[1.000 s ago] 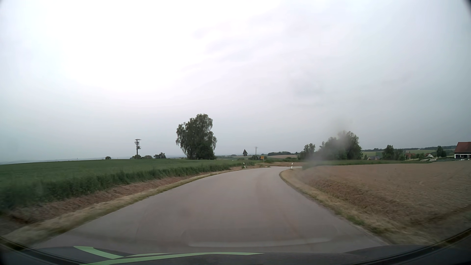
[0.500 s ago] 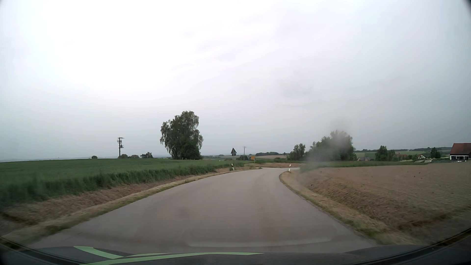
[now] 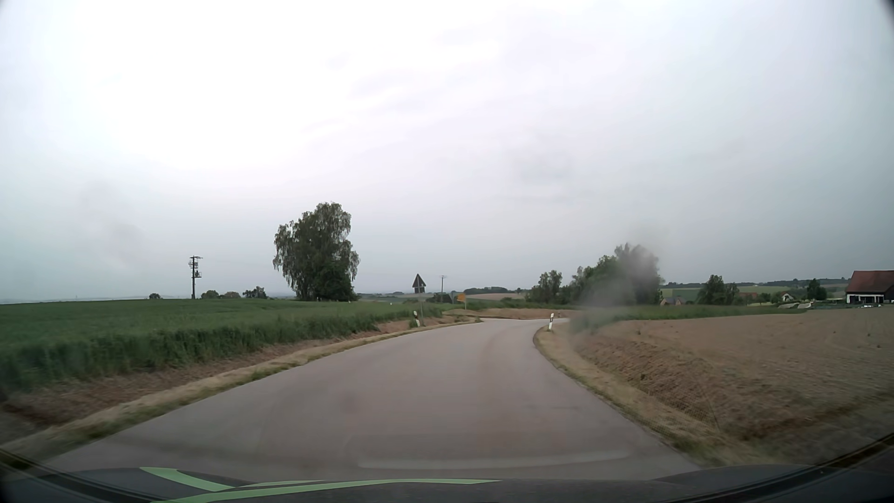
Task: Follow the waypoints while adhering to traffic rules and regulations
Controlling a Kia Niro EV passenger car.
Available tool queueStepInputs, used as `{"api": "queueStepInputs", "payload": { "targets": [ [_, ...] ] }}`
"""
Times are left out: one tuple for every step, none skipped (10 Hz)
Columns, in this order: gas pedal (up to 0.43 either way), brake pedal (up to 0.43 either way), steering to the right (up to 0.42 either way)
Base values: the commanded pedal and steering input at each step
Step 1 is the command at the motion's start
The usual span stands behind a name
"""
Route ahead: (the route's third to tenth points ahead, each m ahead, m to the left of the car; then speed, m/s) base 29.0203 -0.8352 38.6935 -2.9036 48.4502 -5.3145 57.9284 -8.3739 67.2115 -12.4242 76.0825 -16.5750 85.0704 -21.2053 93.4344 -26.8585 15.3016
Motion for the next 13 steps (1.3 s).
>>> {"api": "queueStepInputs", "payload": {
  "targets": [
    [0.039, 0.000, 0.023],
    [0.020, 0.000, 0.024],
    [0.008, 0.000, 0.024],
    [0.000, 0.000, 0.025],
    [0.000, 0.000, 0.028],
    [0.000, 0.000, 0.030],
    [0.000, 0.000, 0.031],
    [0.000, 0.000, 0.031],
    [0.000, 0.000, 0.033],
    [0.000, 0.000, 0.035],
    [0.000, 0.000, 0.036],
    [0.000, 0.000, 0.035],
    [0.000, 0.000, 0.035]
  ]
}}
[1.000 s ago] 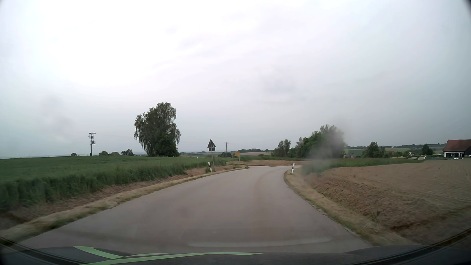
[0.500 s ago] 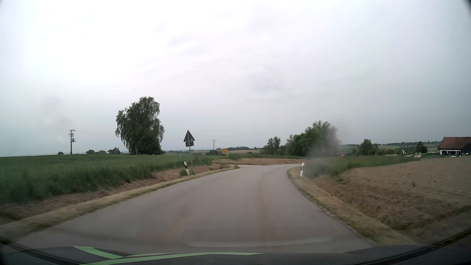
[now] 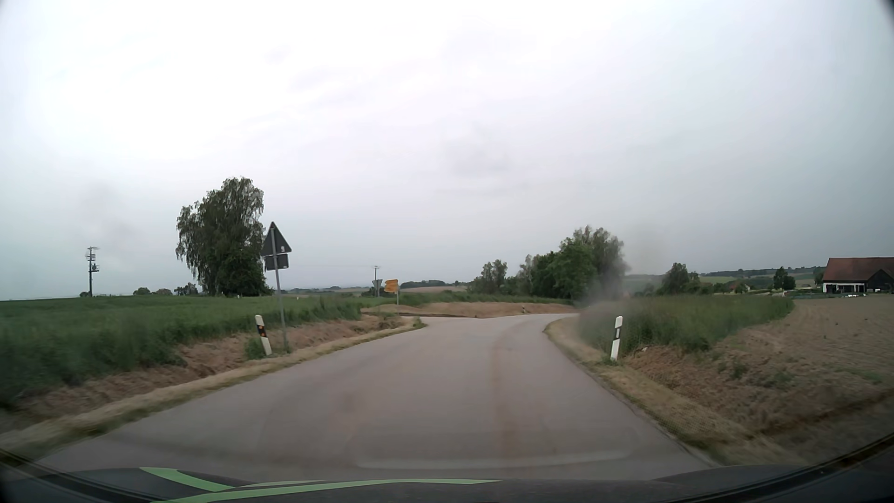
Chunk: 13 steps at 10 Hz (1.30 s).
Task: Follow the waypoints while adhering to traffic rules and regulations
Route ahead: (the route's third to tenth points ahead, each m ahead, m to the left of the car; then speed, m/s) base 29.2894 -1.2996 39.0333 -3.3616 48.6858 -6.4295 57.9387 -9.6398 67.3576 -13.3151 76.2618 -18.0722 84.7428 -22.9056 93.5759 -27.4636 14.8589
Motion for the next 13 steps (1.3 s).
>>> {"api": "queueStepInputs", "payload": {
  "targets": [
    [0.000, 0.000, 0.035],
    [0.000, 0.000, 0.035],
    [0.000, 0.000, 0.035],
    [0.000, 0.000, 0.035],
    [0.000, 0.000, 0.035],
    [0.000, 0.000, 0.035],
    [0.000, 0.000, 0.035],
    [0.000, 0.000, 0.035],
    [0.000, 0.000, 0.035],
    [0.000, 0.000, 0.035],
    [0.000, 0.000, 0.035],
    [0.000, 0.000, 0.035],
    [0.000, 0.000, 0.035]
  ]
}}
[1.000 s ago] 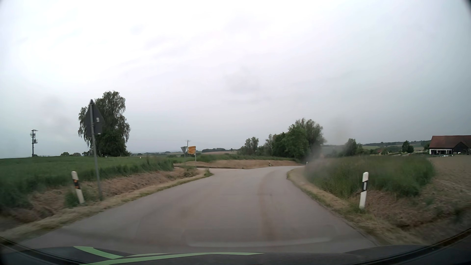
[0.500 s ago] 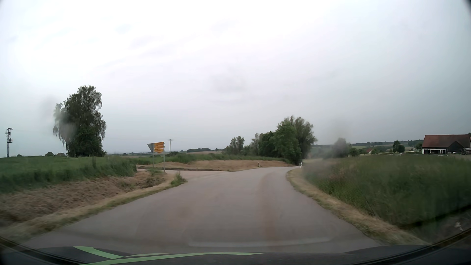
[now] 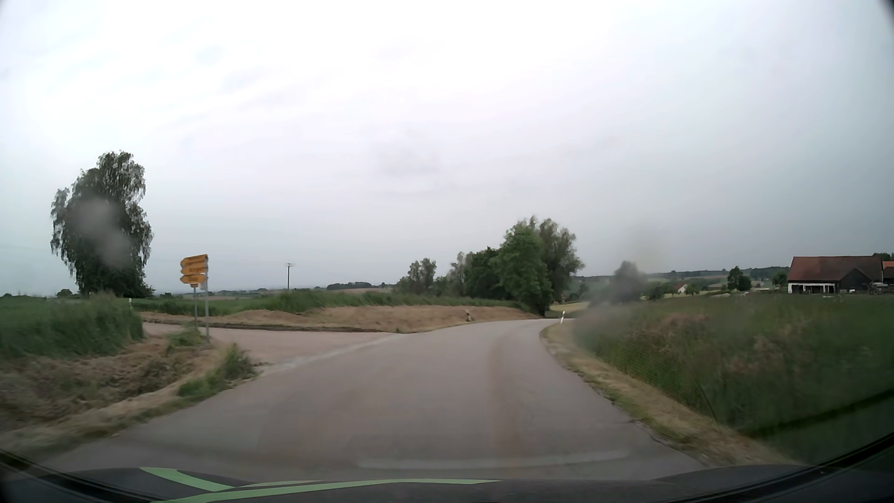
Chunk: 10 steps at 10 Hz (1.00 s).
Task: Follow the waypoints while adhering to traffic rules and regulations
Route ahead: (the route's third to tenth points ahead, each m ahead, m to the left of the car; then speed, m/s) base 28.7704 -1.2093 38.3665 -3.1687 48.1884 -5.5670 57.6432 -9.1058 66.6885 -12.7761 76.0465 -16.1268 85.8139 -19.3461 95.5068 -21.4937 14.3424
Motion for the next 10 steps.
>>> {"api": "queueStepInputs", "payload": {
  "targets": [
    [0.000, 0.000, 0.035],
    [0.000, 0.000, 0.035],
    [0.000, 0.000, 0.035],
    [0.000, 0.000, 0.035],
    [0.000, 0.000, 0.034],
    [0.000, 0.000, 0.034],
    [0.020, 0.000, 0.034],
    [0.039, 0.000, 0.033],
    [0.059, 0.000, 0.033],
    [0.059, 0.000, 0.034]
  ]
}}
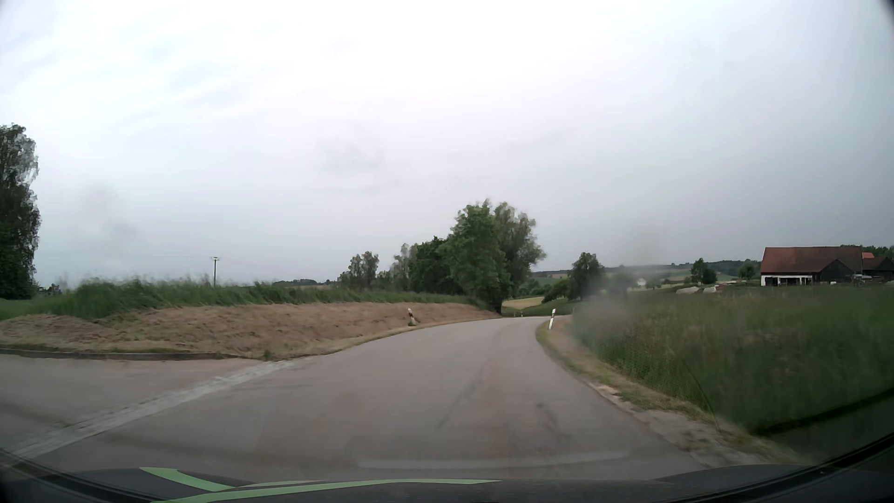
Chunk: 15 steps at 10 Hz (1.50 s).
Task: Follow the waypoints while adhering to traffic rules and regulations
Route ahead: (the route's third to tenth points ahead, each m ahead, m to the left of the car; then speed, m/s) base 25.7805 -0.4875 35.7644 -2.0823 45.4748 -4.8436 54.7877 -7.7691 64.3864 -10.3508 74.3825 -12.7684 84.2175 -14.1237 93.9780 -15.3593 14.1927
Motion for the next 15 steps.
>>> {"api": "queueStepInputs", "payload": {
  "targets": [
    [0.059, 0.000, 0.033],
    [0.067, 0.000, 0.033],
    [0.067, 0.000, 0.033],
    [0.067, 0.000, 0.033],
    [0.067, 0.000, 0.033],
    [0.067, 0.000, 0.033],
    [0.067, 0.000, 0.032],
    [0.067, 0.000, 0.033],
    [0.067, 0.000, 0.032],
    [0.067, 0.000, 0.032],
    [0.067, 0.000, 0.032],
    [0.067, 0.000, 0.032],
    [0.067, 0.000, 0.033],
    [0.067, 0.000, 0.034],
    [0.059, 0.000, 0.038]
  ]
}}
